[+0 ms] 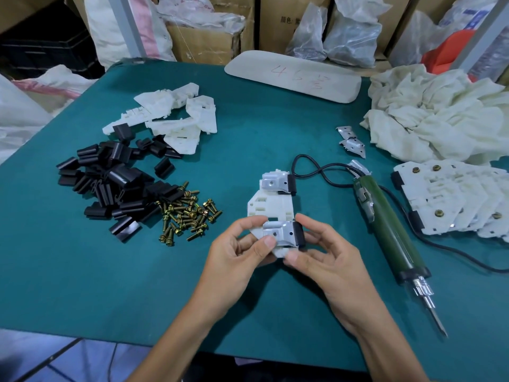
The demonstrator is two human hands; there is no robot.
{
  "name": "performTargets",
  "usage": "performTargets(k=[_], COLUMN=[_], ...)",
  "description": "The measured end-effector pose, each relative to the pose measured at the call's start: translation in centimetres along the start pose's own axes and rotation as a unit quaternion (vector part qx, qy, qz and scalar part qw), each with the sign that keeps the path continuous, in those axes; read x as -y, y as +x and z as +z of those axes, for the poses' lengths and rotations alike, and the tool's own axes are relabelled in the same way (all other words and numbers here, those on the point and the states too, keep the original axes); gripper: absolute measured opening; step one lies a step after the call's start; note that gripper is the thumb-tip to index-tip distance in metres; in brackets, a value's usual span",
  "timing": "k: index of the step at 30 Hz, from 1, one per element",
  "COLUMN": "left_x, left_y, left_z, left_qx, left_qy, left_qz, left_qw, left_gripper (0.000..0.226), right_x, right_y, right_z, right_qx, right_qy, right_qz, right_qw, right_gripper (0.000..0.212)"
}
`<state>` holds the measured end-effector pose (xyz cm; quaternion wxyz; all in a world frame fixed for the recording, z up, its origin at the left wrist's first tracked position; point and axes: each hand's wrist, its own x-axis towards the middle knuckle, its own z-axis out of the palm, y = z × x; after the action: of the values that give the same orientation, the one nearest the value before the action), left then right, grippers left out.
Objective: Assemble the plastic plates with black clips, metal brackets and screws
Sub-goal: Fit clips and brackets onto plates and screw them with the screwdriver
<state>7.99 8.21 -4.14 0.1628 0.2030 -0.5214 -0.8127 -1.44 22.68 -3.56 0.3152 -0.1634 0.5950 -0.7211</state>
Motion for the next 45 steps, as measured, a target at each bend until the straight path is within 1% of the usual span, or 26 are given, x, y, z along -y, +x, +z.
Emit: performTargets(k=[2,6,10,15,18,20,22,24,25,26,27,28,29,30,31,32,33,36,37,38,39,40,41,42,43,45], left_x=[0.2,0.2,0.0,-0.3,-0.4,-0.4,-0.6,-0.7,-0.8,-0.8,-0.9,-0.9,-0.9,-0.8,-0.6,-0.4,-0.3,-0.2,-0.2,-0.2,-0.3,-0.7,-1.2,-1.8,-2.4,-4.0], left_y=[0.1,0.3,0.6,0.8,0.8,0.8,0.8,0.8,0.6,0.5,0.2,-0.1,-0.6,-1.1,-1.5,-1.7,-1.9,-1.9,-1.9,-2.0,-2.1,-2.0,-1.6,-0.8,0.1,2.4], left_z=[0.0,-0.2,-0.6,-0.8,-0.9,-1.0,-1.0,-0.9,-0.9,-0.9,-0.9,-0.7,-0.3,0.3,0.9,1.6,2.2,3.4,3.5,3.4,3.0,2.4,1.5,0.3,-0.9,-3.5], left_qx=[-0.005,0.003,0.003,-0.004,-0.003,-0.002,0.006,0.015,0.02,0.027,0.036,0.048,0.064,0.08,0.09,0.088,0.08,0.099,0.12,0.138,0.142,0.12,0.078,0.028,-0.019,-0.084], left_qy=[0.004,0.043,0.058,0.061,0.063,0.065,0.07,0.075,0.083,0.104,0.146,0.209,0.28,0.355,0.431,0.5,0.548,0.626,0.637,0.633,0.616,0.591,0.572,0.57,0.582,0.633], left_qz=[-0.009,-0.028,-0.047,-0.064,-0.07,-0.072,-0.073,-0.078,-0.081,-0.076,-0.059,-0.029,0.006,0.04,0.078,0.122,0.161,0.243,0.272,0.29,0.305,0.32,0.331,0.332,0.32,0.251], left_qw=[1.0,0.999,0.997,0.996,0.996,0.995,0.995,0.994,0.993,0.991,0.987,0.976,0.958,0.93,0.894,0.853,0.817,0.734,0.711,0.704,0.712,0.731,0.746,0.751,0.747,0.727], left_gripper=[0.042,0.043,0.043,0.046,0.047,0.045,0.044,0.047,0.048,0.05,0.049,0.046,0.042,0.039,0.037,0.035,0.036,0.043,0.044,0.043,0.039,0.033,0.026,0.02,0.016,0.014], right_x=[-0.4,-0.6,-0.1,1.0,1.5,1.4,1.3,1.6,1.9,2.4,3.1,3.9,4.7,5.4,6.0,6.6,7.0,8.0,8.4,8.8,9.2,9.7,10.3,10.9,11.2,11.1], right_y=[0.0,0.2,0.7,1.6,2.1,2.2,2.1,1.8,1.6,1.3,0.9,0.7,0.6,0.9,1.5,2.4,3.4,6.2,7.0,7.6,8.1,8.6,9.0,9.4,9.9,10.8], right_z=[-0.3,-0.7,-1.8,-2.8,-3.5,-3.6,-3.5,-3.5,-3.6,-3.6,-3.5,-3.1,-2.5,-1.5,-0.2,1.1,2.4,4.4,4.4,4.0,3.3,2.6,1.9,1.1,0.5,-0.1], right_qx=[-0.009,-0.013,0.033,0.091,0.121,0.131,0.124,0.111,0.103,0.088,0.065,0.041,0.019,0.007,0.011,0.03,0.055,0.095,0.097,0.095,0.092,0.096,0.113,0.147,0.19,0.253], right_qy=[-0.041,-0.043,0.021,-0.036,-0.09,-0.103,-0.103,-0.112,-0.142,-0.203,-0.29,-0.364,-0.411,-0.443,-0.481,-0.534,-0.595,-0.725,-0.753,-0.77,-0.772,-0.761,-0.74,-0.712,-0.68,-0.618], right_qz=[0.001,0.013,0.061,0.118,0.103,0.089,0.083,0.095,0.097,0.082,0.046,-0.007,-0.058,-0.085,-0.088,-0.07,-0.042,0.01,0.008,0.001,-0.007,-0.012,-0.009,0.003,0.02,0.053], right_qw=[0.999,0.999,0.997,0.988,0.983,0.982,0.983,0.983,0.98,0.972,0.954,0.93,0.91,0.893,0.872,0.842,0.801,0.682,0.651,0.631,0.629,0.642,0.662,0.686,0.708,0.743], right_gripper=[0.052,0.054,0.052,0.052,0.045,0.043,0.045,0.052,0.059,0.065,0.067,0.06,0.05,0.045,0.045,0.047,0.048,0.045,0.043,0.039,0.035,0.032,0.03,0.029,0.025,0.016])
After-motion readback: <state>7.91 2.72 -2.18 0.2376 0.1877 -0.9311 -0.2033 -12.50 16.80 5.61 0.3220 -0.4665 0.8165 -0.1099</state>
